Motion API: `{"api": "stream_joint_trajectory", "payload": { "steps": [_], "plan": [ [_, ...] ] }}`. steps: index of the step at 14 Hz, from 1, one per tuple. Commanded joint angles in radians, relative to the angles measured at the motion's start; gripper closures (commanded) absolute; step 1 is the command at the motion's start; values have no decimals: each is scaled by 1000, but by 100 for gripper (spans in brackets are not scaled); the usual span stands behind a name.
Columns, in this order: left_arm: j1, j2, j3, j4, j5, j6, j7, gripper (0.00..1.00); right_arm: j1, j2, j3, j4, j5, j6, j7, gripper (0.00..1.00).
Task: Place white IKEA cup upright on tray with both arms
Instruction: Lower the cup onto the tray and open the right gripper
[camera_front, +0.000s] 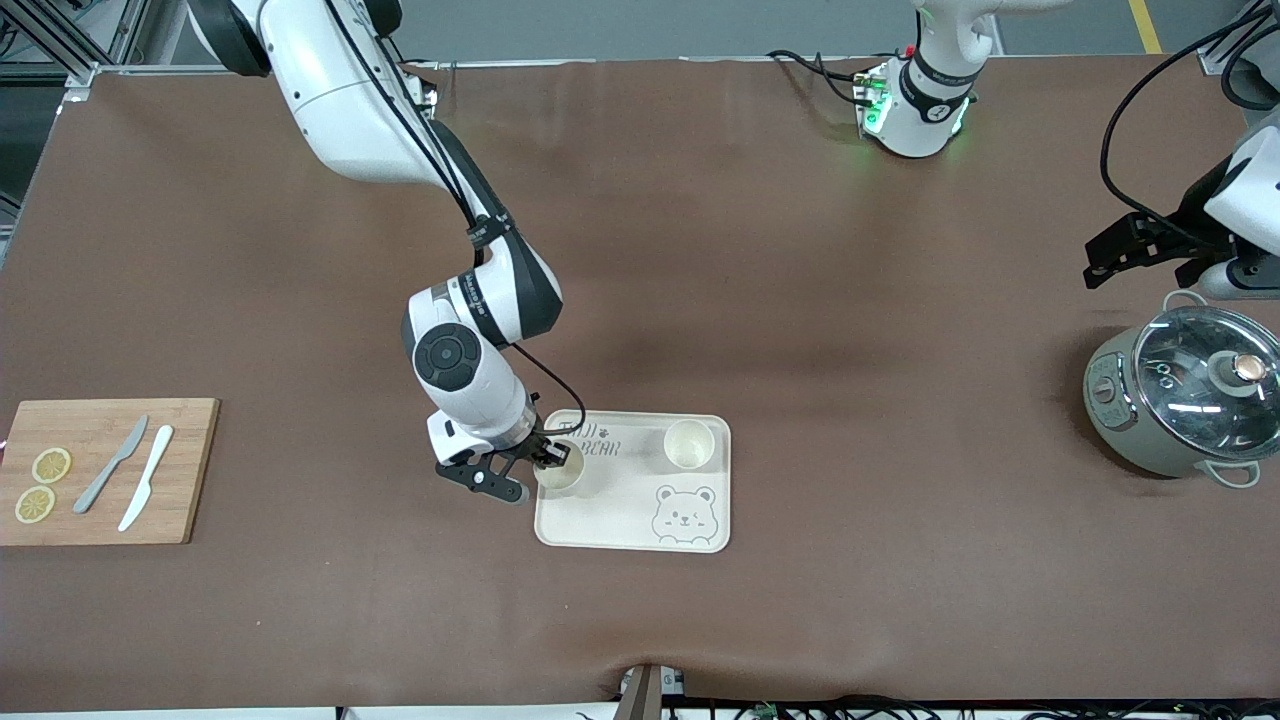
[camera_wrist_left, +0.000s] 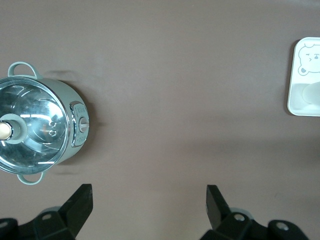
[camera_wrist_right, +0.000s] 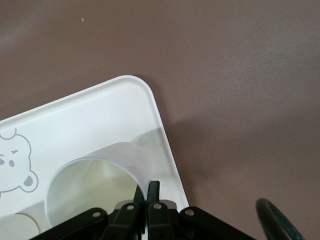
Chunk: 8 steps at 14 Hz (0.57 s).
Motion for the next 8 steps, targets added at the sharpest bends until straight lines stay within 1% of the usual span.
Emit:
{"api": "stream_joint_trajectory", "payload": {
  "steps": [1,8],
  "plan": [
    [-2,4,-4,9,-10,-17,-4,0,1,36,3,36,-19,15,14,100],
    [0,4,-4,5,-10,-17,-3,0,8,59,3,36,-19,39,18,100]
  ]
}}
